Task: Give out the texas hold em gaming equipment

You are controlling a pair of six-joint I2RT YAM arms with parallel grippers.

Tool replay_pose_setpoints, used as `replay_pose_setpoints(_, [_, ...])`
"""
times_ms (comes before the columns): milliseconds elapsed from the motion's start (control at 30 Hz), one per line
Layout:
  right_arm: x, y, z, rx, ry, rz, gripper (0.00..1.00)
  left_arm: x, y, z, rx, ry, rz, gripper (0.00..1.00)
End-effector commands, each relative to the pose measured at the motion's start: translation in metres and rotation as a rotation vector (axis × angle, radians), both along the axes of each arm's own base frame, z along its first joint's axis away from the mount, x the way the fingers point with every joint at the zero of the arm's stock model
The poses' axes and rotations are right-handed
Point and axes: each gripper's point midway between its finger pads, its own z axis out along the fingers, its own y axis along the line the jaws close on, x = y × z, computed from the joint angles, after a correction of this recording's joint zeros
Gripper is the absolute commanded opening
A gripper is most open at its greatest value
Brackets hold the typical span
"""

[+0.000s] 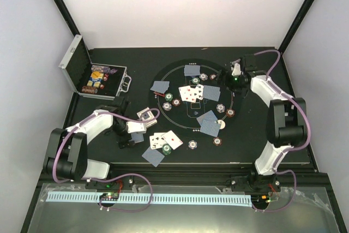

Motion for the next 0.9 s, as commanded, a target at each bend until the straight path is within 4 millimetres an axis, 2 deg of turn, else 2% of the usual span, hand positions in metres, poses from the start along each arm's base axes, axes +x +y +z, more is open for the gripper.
replay_pose_setpoints(0, [-0.012, -0.013, 0.023, -0.069, -0.044, -0.009, 1.0, 0.003, -0.004, 0.02, -0.031, -0.025, 0.015, 0.99])
replay_pose_setpoints(133, [-0.021, -0.023, 0.042, -0.121, -0.101, -0.03, 1.0, 0.009, -0.008, 0.047, -0.062, -0.05, 0.049, 0.99])
replay_pose_setpoints(267, [-0.026, -0.046, 0.067, -0.212, -0.231, -0.115, 1.0, 0.037, -0.024, 0.112, -0.205, -0.187, 0.114, 0.99])
replay_pose_setpoints(367, [-0.032, -0.081, 0.084, -0.331, -0.33, -0.282, 1.0, 0.072, -0.034, 0.164, -0.342, -0.344, 0.237, 0.99])
replay_pose_setpoints(433, [-0.04, -0.11, 0.087, -0.434, -0.389, -0.409, 1.0, 0.094, -0.036, 0.194, -0.465, -0.43, 0.347, 0.99])
replay_pose_setpoints(500, [-0.047, -0.127, 0.087, -0.506, -0.482, -0.474, 1.0, 0.116, -0.036, 0.222, -0.604, -0.543, 0.433, 0.99])
replay_pose_setpoints(533, [-0.053, -0.137, 0.081, -0.546, -0.515, -0.506, 1.0, 0.124, -0.033, 0.229, -0.654, -0.594, 0.469, 0.99])
replay_pose_setpoints(633, [-0.067, -0.159, 0.067, -0.639, -0.564, -0.604, 1.0, 0.144, -0.022, 0.227, -0.753, -0.752, 0.575, 0.99])
replay_pose_setpoints(733, [-0.072, -0.171, 0.057, -0.709, -0.572, -0.642, 1.0, 0.15, -0.01, 0.195, -0.788, -0.806, 0.685, 0.99])
replay_pose_setpoints(867, [-0.079, -0.186, 0.055, -0.787, -0.646, -0.707, 1.0, 0.156, 0.006, 0.169, -0.801, -0.897, 0.783, 0.99])
